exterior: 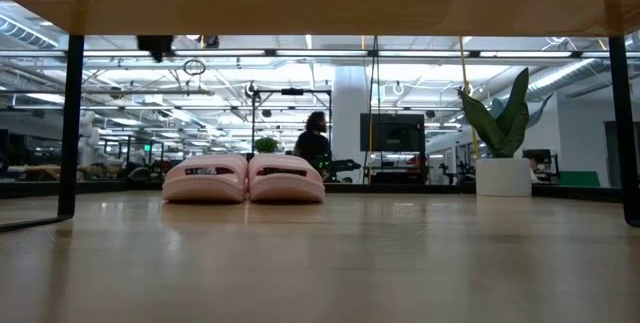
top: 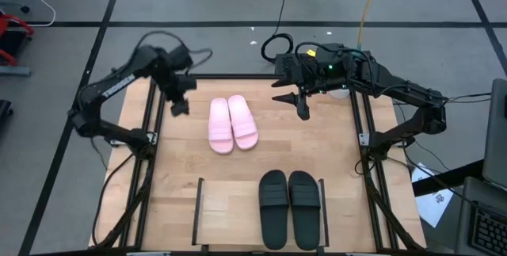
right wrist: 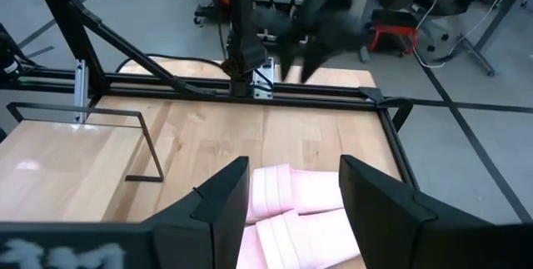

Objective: Pick and place slides into the shelf
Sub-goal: Put the left pink slipper on the shelf

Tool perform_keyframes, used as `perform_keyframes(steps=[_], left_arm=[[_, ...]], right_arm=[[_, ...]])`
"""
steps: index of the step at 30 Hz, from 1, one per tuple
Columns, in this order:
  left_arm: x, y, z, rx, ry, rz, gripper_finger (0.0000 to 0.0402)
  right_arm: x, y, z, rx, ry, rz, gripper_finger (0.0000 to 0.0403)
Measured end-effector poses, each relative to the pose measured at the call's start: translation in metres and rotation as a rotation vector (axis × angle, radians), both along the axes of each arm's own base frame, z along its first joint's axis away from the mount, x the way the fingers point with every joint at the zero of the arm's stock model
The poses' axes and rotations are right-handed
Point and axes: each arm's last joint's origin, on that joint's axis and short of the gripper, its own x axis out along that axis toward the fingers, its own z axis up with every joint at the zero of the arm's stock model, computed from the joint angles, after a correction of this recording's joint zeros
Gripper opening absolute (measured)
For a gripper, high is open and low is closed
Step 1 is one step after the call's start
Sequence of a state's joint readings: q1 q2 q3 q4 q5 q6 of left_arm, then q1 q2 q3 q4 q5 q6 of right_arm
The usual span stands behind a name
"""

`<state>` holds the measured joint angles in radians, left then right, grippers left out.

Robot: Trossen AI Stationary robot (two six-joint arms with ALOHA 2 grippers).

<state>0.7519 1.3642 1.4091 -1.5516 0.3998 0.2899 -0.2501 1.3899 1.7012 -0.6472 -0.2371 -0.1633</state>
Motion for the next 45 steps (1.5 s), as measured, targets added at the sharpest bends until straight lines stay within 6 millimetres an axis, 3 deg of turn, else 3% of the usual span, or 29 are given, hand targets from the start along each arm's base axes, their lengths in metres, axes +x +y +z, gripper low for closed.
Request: perform_keyframes(steps=[9,14,22,26,31,45], left_arm=[[0.0,-0.026,-0.072,-0.062,0.031,0.018,0.018],[0.006,-0.037,-0.099,-0.108,0.01,-0.012,0.0179],[0.02,-0.049,-0.102,-0.084,-0.035,-0.048,0.018],[0.036,-0.056,-0.1,0.051,-0.116,-0.141,0.018],[0.042,-0.058,-0.101,0.201,-0.098,-0.163,0.0179],[0.063,-0.085,-0.117,0.123,-0.034,-0.195,0.018]], right_arm=[[0.0,-0.004,0.003,-0.034,-0.029,-0.003,0.0178],[-0.001,-0.009,0.003,0.002,-0.029,-0.036,0.0178],[-0.001,-0.011,0.003,0.005,-0.033,-0.044,0.0178],[-0.001,-0.011,0.003,0.005,-0.033,-0.044,0.0178],[-0.001,-0.011,0.003,0.004,-0.032,-0.044,0.0178],[-0.002,-0.011,0.002,-0.013,-0.023,-0.036,0.0178]])
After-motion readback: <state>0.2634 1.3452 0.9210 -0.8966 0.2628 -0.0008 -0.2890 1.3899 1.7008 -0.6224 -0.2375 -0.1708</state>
